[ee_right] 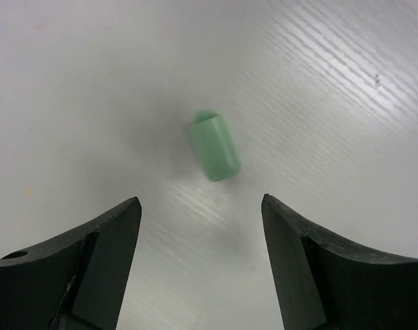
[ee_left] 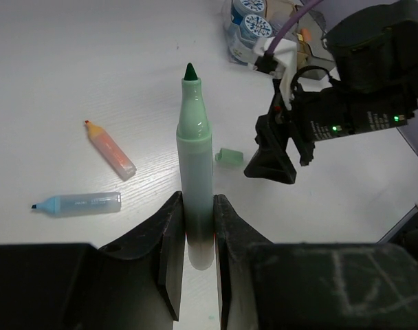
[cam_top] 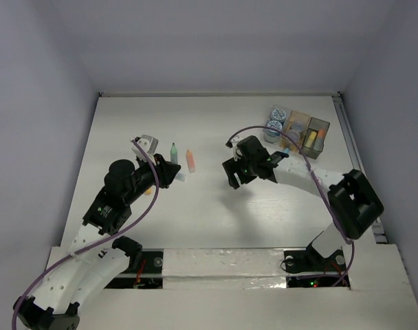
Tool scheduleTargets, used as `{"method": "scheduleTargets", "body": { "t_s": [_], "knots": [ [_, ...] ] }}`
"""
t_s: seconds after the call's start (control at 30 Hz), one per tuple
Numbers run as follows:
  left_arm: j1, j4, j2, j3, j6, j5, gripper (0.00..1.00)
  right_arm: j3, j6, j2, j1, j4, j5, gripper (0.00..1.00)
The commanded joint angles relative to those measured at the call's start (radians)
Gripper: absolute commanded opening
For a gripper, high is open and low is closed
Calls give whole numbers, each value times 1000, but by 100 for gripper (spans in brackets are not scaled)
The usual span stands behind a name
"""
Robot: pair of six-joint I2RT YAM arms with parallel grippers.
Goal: Sort the stationery into containers
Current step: Close the pen cap on the pen.
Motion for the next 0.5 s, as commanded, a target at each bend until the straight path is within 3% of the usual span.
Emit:
{"method": "scheduleTargets", "body": {
  "t_s": [0.0, 0.23, 0.47],
  "knots": [
    [6, 53, -14, 19, 11, 19, 0, -36, 128, -108, 77, 66, 13, 77],
    [15, 55, -11, 18, 11, 25, 0, -156, 337, -105, 128, 250, -133, 75],
    [15, 53, -11, 16, 12, 25, 0, -127, 363, -2, 128, 239, -40, 77]
  ]
}}
